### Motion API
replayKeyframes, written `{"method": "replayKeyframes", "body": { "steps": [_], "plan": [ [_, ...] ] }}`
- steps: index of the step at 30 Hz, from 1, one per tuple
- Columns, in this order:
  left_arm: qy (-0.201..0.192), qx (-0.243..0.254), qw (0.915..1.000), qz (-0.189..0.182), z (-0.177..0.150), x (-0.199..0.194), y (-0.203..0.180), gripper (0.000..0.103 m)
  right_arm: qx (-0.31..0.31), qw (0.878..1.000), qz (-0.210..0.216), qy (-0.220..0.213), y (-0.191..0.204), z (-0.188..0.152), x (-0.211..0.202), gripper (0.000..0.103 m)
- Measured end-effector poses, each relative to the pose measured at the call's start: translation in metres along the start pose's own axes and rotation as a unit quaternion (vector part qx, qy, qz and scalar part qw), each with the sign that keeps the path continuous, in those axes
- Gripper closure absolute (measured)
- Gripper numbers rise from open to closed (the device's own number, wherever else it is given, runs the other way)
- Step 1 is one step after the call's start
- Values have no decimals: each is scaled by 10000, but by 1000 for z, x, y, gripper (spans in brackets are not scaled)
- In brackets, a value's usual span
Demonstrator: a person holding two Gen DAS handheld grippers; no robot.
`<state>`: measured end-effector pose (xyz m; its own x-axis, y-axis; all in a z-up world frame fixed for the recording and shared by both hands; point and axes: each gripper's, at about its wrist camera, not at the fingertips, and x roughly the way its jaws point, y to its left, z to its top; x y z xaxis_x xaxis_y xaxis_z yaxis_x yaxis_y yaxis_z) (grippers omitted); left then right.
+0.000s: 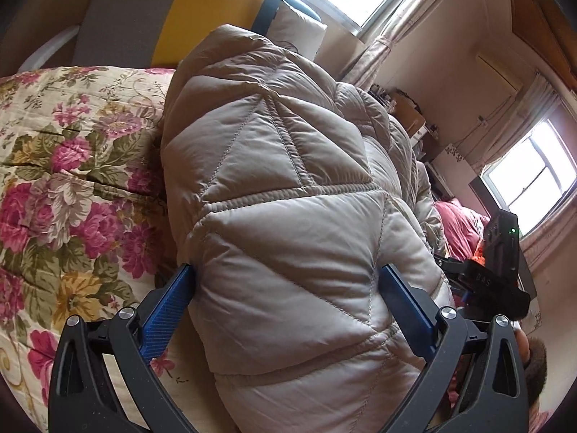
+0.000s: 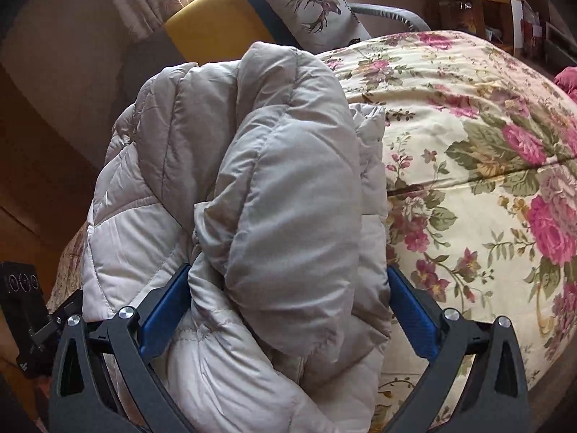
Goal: Fold large clothes
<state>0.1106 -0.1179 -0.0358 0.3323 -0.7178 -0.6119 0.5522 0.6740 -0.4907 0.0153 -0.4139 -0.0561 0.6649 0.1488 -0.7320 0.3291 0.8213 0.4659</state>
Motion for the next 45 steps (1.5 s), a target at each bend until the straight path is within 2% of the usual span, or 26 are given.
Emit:
{"method": "replayKeyframes", "body": {
  "steps": [4,6,9,13,19,23,28,33,39,45],
  "plan": [
    [159,109,9998,-29,2,-1,4,3,454,9948,724,550,-24,7,12,2],
    [249,86,9996,-57,3,0,9,3,598,9911,881,795,-32,11,13,2],
    [530,-141,9980,-324,0,7,17,3,530,9882,1069,956,-36,14,17,2],
    [634,-372,9958,-548,-1,16,21,3,773,9761,1637,1204,-46,18,38,2],
    [709,-441,9952,-517,2,24,14,3,452,9770,1883,888,-39,28,53,2],
    [457,-7,9987,-226,-7,17,-5,5,251,9792,1927,589,-37,22,47,2],
    [157,341,9993,12,-12,6,-19,22,-31,9837,1793,167,-24,11,33,3],
    [-82,554,9984,85,-14,-7,-28,31,-109,9846,1730,-227,-12,0,19,8],
    [-404,879,9952,134,-23,-28,-36,33,-410,9834,1671,-580,19,-26,-8,11],
    [-663,1144,9909,259,-31,-52,-45,34,-622,9773,1879,-750,41,-27,-9,15]
  ]
}}
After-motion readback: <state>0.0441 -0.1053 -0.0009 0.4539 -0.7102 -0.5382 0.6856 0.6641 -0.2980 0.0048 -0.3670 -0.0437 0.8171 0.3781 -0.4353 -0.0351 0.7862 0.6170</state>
